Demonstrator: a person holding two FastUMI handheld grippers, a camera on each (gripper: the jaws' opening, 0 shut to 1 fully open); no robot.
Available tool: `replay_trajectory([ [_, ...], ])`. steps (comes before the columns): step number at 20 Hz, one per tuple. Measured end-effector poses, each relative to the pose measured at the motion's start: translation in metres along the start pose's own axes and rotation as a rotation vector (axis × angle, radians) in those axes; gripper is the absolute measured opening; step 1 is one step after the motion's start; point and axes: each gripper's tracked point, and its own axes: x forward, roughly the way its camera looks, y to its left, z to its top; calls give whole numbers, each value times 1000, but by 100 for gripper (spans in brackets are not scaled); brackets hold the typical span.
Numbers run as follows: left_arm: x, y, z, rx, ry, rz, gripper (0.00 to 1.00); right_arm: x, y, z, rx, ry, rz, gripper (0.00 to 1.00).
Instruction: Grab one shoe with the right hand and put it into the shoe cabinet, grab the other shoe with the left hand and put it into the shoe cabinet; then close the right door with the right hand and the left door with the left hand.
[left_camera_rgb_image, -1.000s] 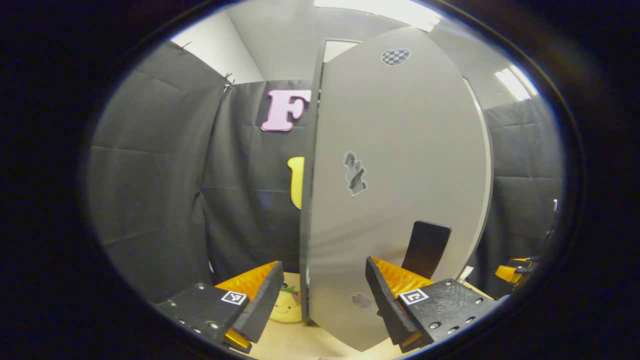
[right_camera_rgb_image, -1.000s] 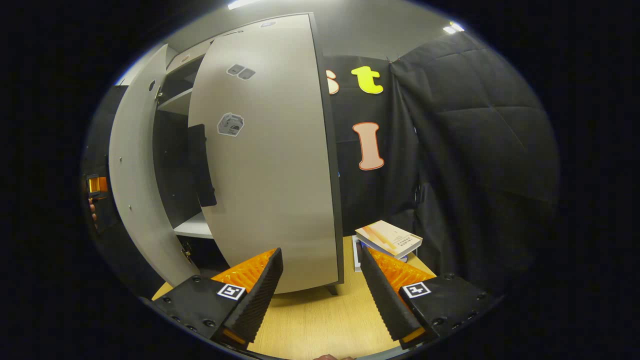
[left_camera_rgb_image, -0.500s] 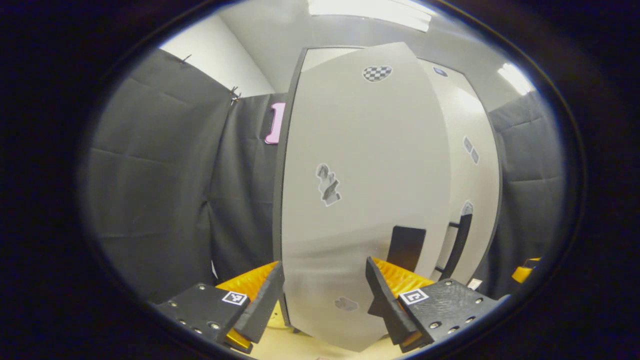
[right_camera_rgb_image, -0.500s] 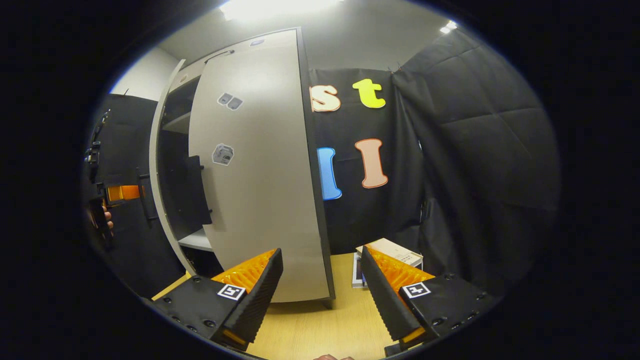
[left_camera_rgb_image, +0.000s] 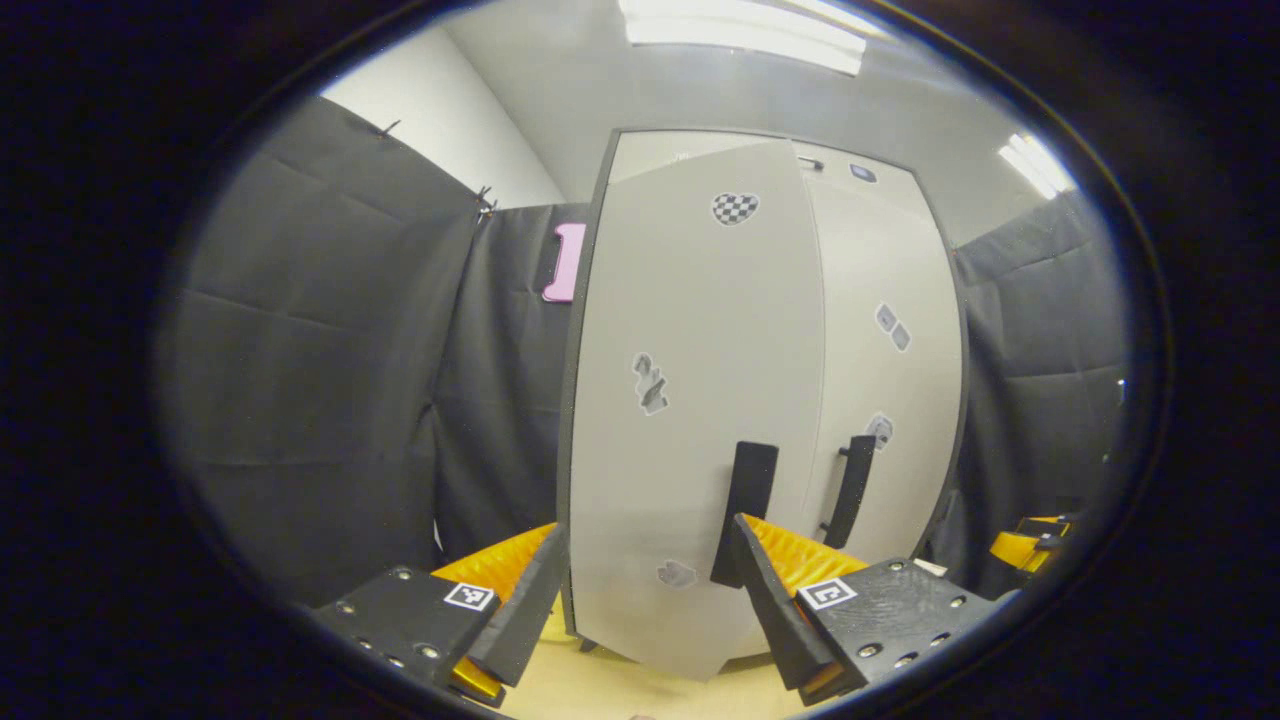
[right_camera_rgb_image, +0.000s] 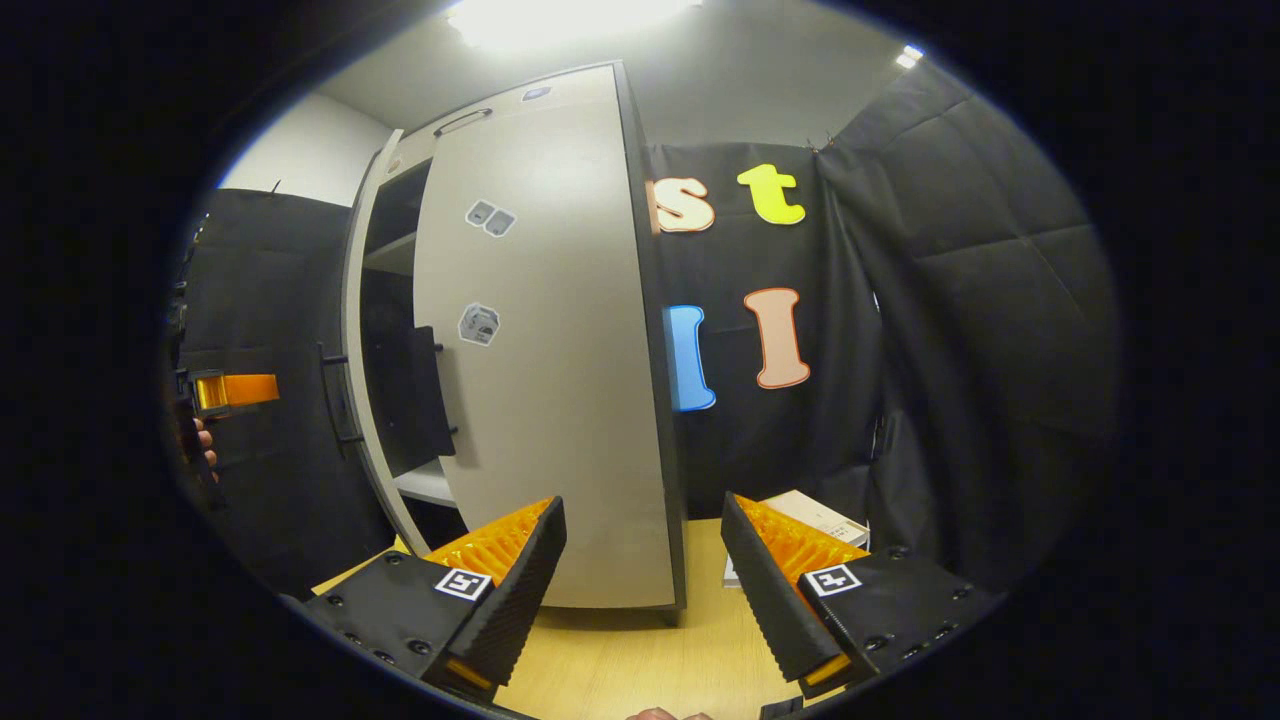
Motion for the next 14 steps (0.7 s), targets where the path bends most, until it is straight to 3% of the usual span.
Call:
replay_trajectory([
  [7, -42, -1, -4, -51, -46, -106, 96, -1, 35, 18, 2, -11, 18, 98],
  [11, -61, 23, -26, -42, -23, -100, 93, -10, 49, 1, -9, 24, -5, 98],
  [14, -68, 38, -47, -96, 6, -118, 96, -19, 58, -14, -25, 50, -22, 98],
])
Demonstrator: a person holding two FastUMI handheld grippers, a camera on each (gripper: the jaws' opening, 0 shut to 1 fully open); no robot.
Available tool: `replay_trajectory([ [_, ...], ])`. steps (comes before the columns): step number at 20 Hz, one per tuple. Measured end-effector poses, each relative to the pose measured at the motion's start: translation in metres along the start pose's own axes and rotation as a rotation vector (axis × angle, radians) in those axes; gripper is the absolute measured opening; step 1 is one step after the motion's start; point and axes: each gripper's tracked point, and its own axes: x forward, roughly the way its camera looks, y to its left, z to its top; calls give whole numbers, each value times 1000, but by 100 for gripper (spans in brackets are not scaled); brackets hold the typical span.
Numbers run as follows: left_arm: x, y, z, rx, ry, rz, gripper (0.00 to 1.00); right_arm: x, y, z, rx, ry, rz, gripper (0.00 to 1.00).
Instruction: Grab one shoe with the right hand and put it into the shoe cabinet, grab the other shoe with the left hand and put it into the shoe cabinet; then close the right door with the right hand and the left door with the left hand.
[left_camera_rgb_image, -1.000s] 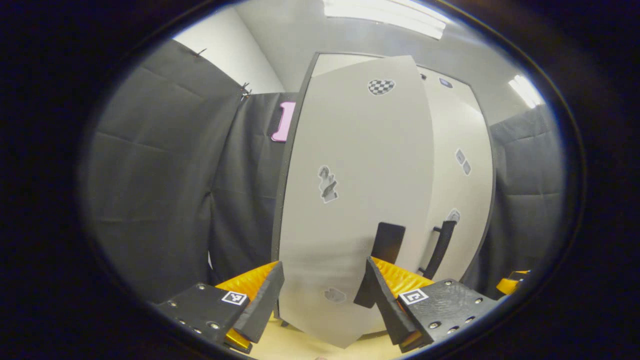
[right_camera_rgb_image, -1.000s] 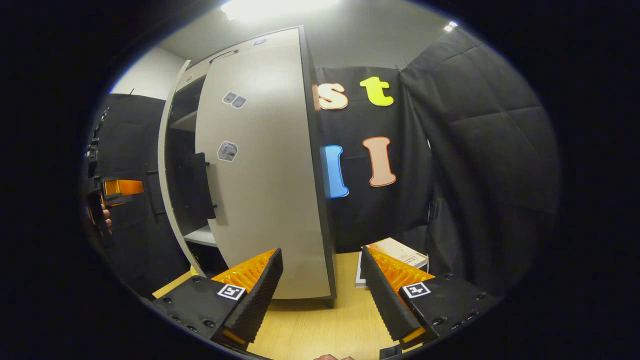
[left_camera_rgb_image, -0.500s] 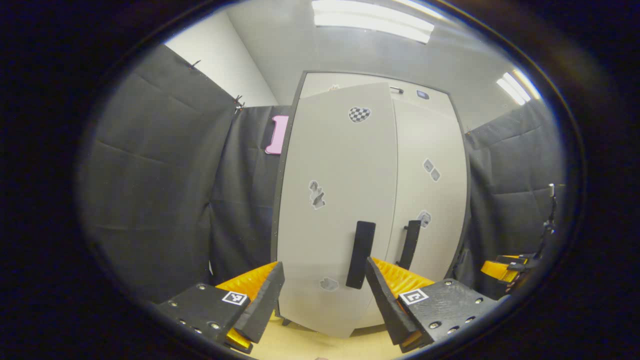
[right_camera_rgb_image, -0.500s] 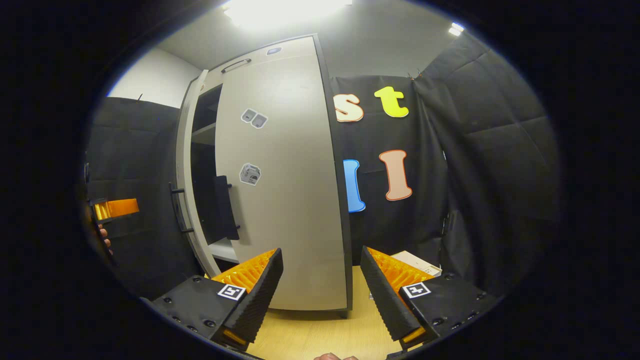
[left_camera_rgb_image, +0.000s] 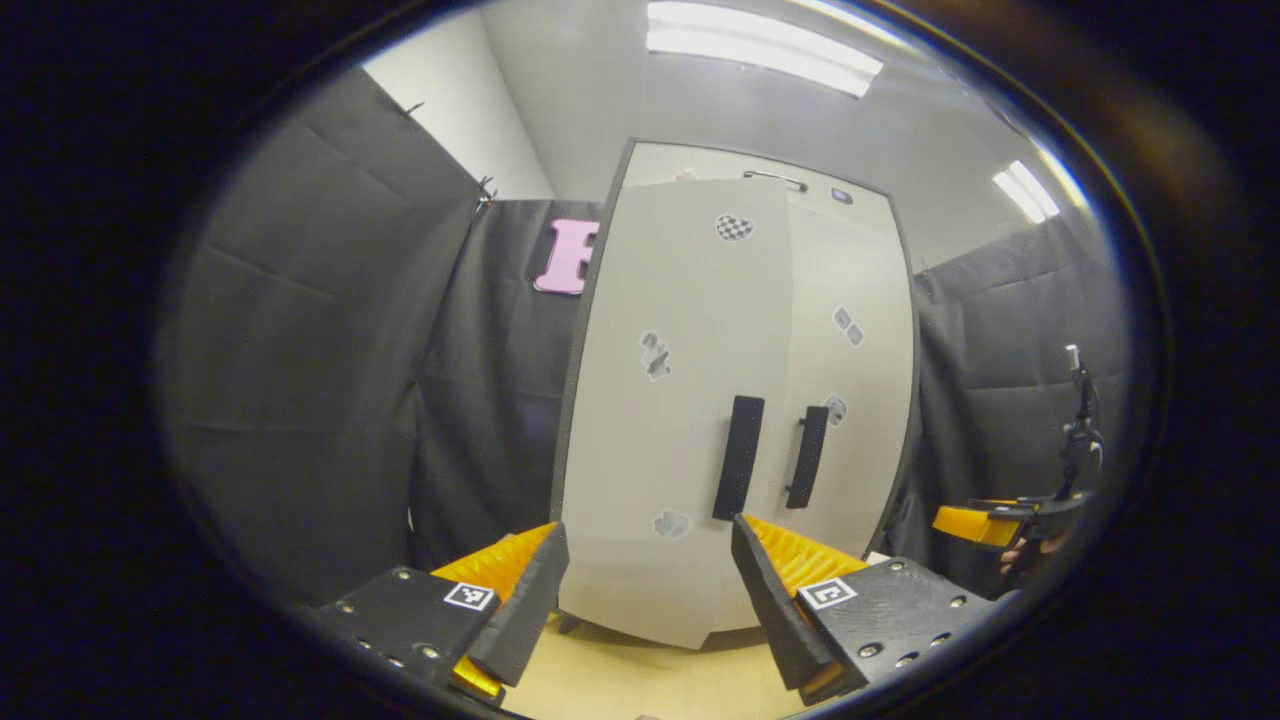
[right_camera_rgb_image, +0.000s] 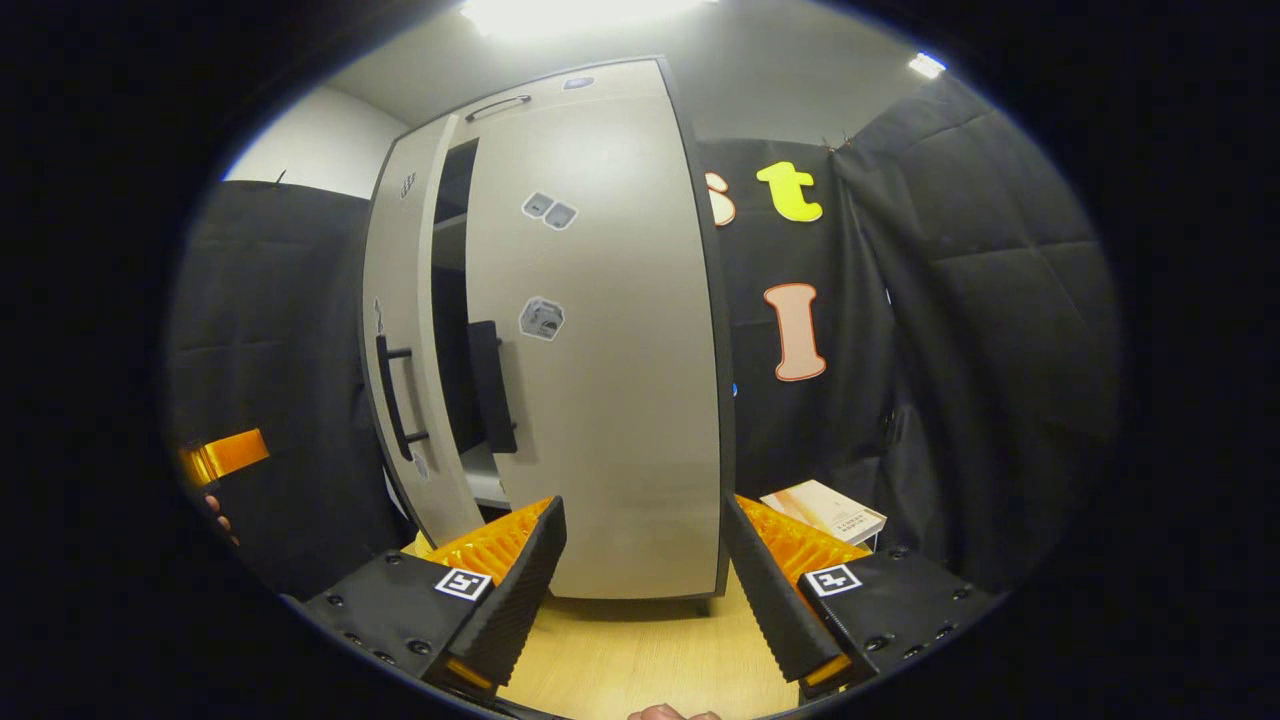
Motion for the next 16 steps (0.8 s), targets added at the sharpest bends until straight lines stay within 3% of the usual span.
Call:
replay_trajectory([
  [5, -2, 34, -18, -63, 1, 40, 89, -9, -1, -25, -37, 47, -56, 98],
  [10, 7, 61, -20, -10, 4, 54, 99, -8, -1, -19, -40, 56, -83, 98],
  [11, 9, 65, -22, -1, 4, 53, 99, -8, -1, -16, -45, 52, -87, 98],
  [13, 13, 74, -23, 13, -1, 53, 89, -8, 0, -12, -55, 51, -94, 98],
  [15, 15, 83, -30, 18, 7, 59, 89, -7, 3, -10, -61, 59, -101, 98],
  [16, 15, 88, -34, 17, 16, 61, 94, -7, 4, -10, -62, 66, -104, 98],
])
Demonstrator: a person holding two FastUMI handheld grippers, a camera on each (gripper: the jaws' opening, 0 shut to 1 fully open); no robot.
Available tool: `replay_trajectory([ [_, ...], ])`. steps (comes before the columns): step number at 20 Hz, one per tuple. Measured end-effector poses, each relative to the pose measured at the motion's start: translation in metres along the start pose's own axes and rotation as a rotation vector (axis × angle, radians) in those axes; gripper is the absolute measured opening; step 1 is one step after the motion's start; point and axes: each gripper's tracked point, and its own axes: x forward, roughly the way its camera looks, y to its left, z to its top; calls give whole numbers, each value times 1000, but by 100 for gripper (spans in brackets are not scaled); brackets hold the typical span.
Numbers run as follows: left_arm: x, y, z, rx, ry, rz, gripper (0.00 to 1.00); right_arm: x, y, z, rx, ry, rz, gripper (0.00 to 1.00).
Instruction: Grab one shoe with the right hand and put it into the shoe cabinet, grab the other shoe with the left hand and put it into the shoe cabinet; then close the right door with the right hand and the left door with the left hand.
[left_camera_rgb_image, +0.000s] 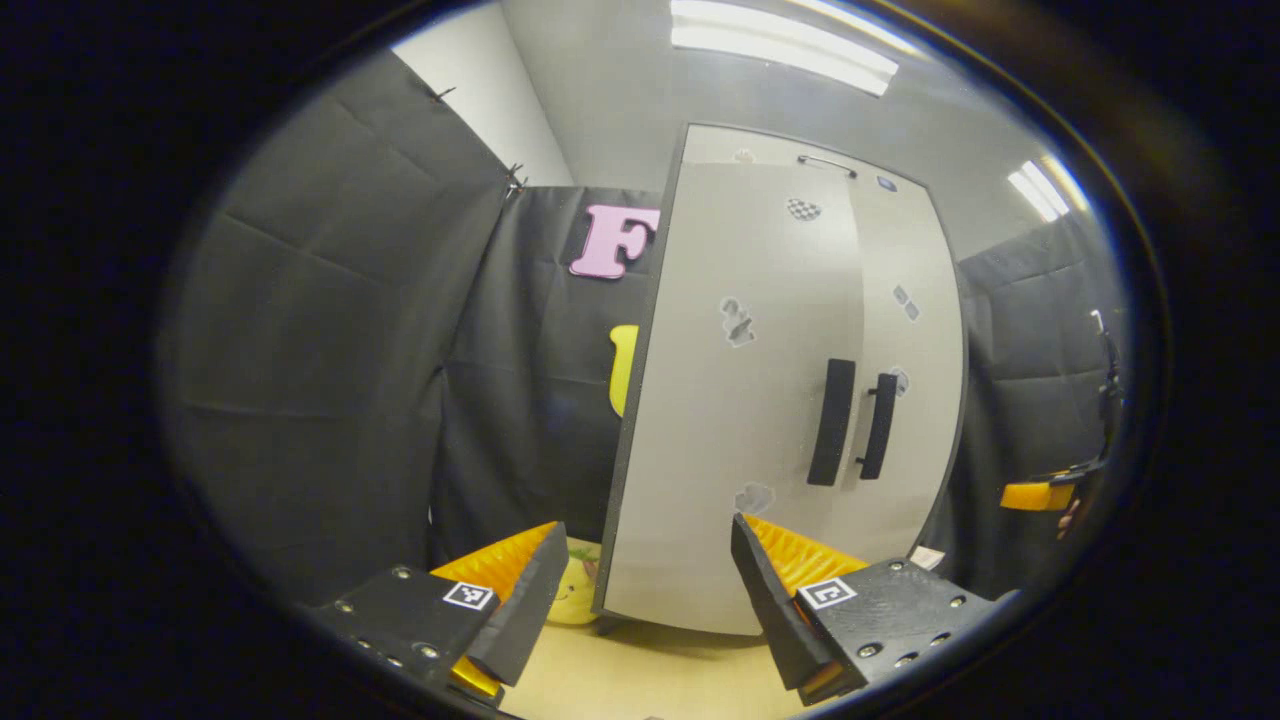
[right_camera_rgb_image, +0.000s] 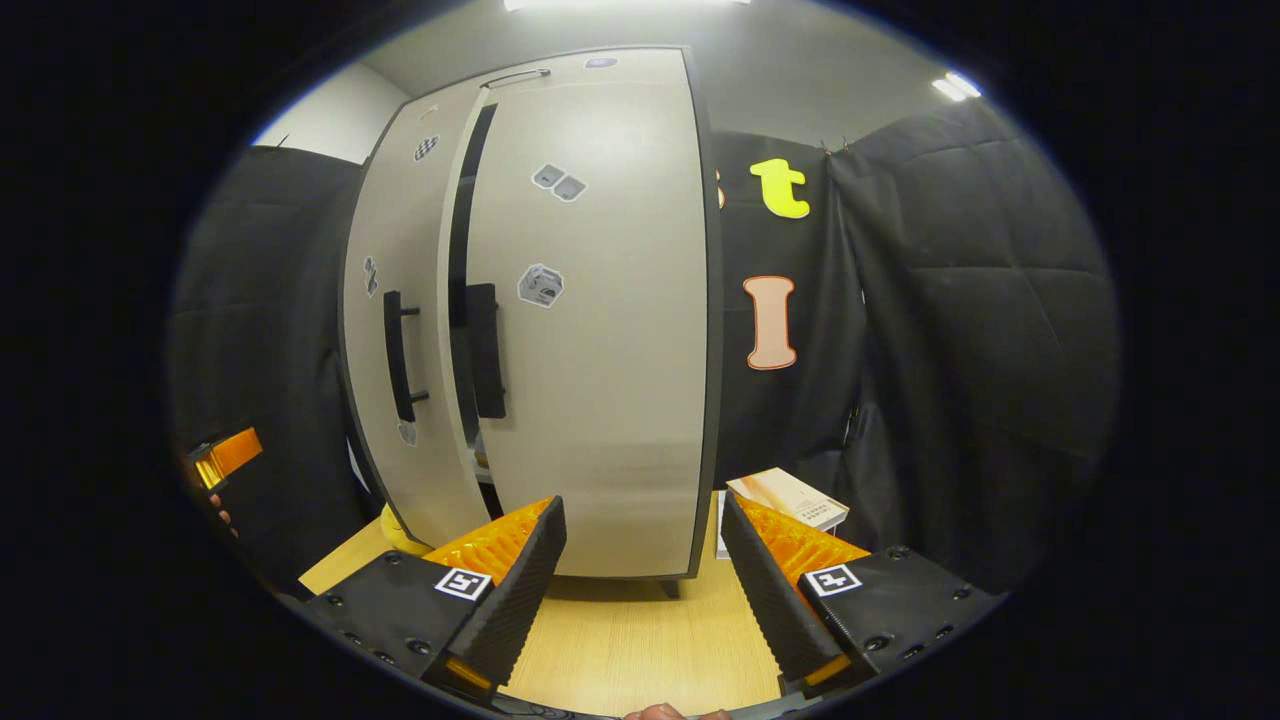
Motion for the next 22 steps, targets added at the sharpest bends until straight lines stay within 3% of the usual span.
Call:
replay_trajectory([
  [3, 2, 8, -7, 2, 8, -12, 94, 1, 3, 2, -14, 16, -10, 98],
  [4, 2, 11, -9, 9, 12, -17, 99, 1, 3, 3, -24, 14, -16, 98],
  [6, 2, 16, -12, 19, 19, -19, 89, -1, 4, 6, -38, 9, -27, 98],
  [7, 2, 17, -12, 17, 18, -21, 94, -1, 6, 8, -44, 5, -25, 98],
  [10, 1, 22, -12, 11, 9, -15, 96, -2, 5, 9, -71, 4, -23, 99],
  [14, 3, 17, -6, 23, 9, -6, 93, 3, -3, 4, -58, 13, -17, 100],
  [16, 2, 12, -1, 48, 10, 1, 93, 8, -7, 1, -54, 15, 2, 100],
  [17, 2, 9, 1, 62, 13, 9, 99, 13, -9, -1, -43, 16, 18, 100],
  [21, -10, -15, 8, 94, 4, 70, 93, 31, -21, -4, -15, -4, 125, 97],
  [22, -14, -23, 9, 97, 0, 91, 99, 36, -26, -4, -12, -10, 156, 100],
])
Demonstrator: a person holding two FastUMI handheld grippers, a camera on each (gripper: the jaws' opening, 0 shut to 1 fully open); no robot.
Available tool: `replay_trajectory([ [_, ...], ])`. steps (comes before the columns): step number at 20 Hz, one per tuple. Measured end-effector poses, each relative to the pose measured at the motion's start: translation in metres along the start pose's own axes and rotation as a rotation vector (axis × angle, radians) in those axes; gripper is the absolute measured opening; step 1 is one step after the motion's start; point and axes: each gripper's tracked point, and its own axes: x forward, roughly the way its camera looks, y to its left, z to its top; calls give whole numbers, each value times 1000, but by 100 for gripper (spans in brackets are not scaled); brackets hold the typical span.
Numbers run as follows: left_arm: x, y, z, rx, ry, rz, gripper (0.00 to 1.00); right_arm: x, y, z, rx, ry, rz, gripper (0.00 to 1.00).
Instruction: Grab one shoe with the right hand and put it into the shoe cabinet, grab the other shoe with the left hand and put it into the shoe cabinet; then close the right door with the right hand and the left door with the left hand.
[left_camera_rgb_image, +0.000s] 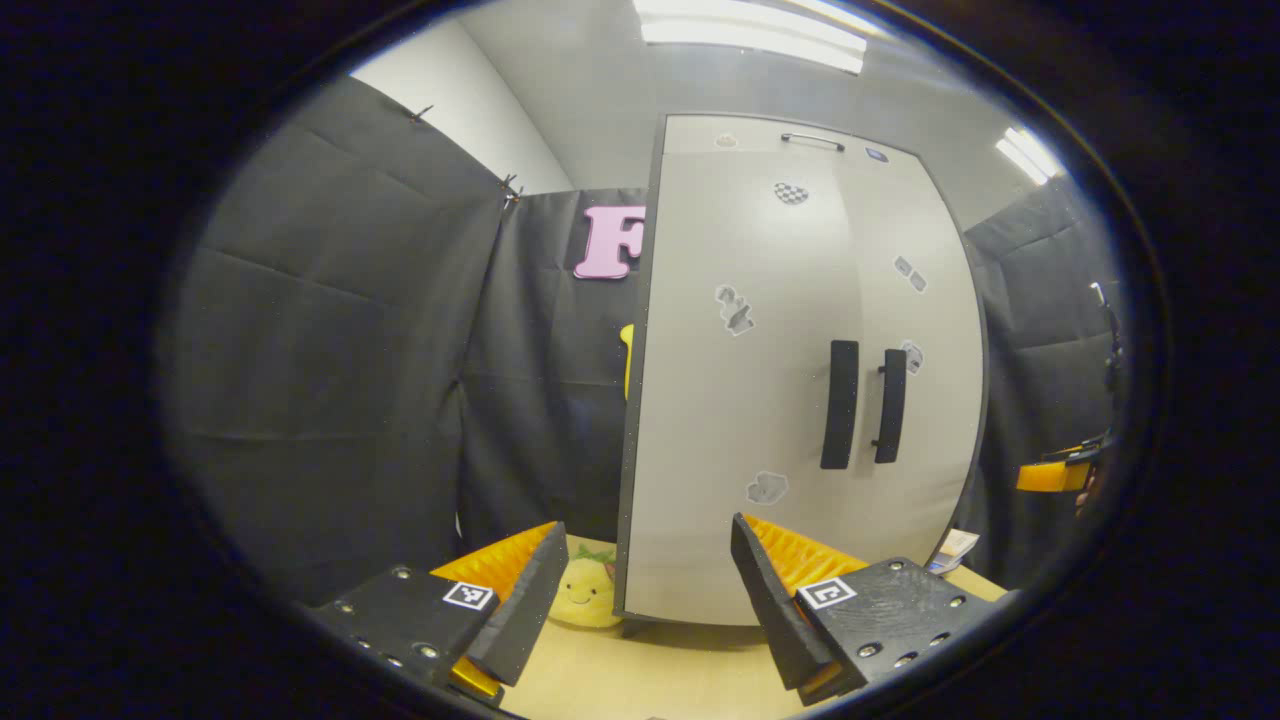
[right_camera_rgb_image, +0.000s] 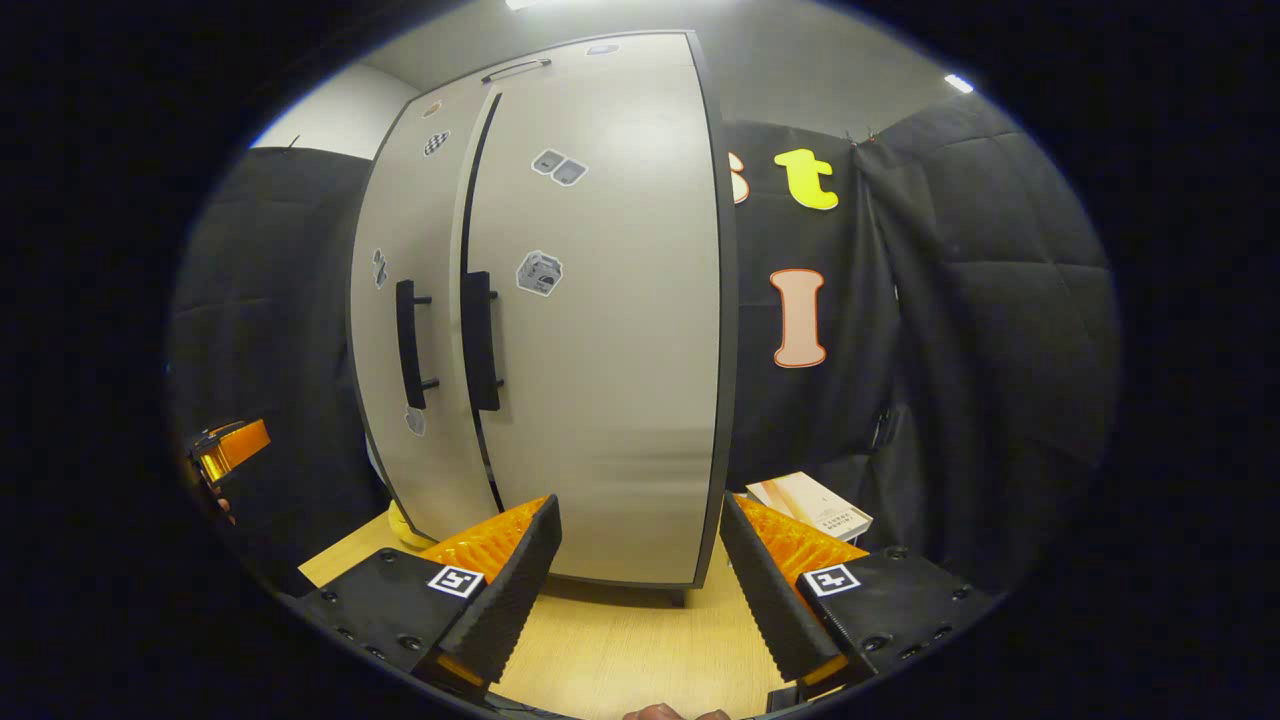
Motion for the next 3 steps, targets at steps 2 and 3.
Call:
replay_trajectory([
  [2, -9, -13, 3, 13, 0, 44, 88, 2, -14, -3, -4, -7, 51, 100],
  [3, -12, -20, 5, 20, -7, 59, 94, 4, -21, -3, -11, -15, 65, 97],
])
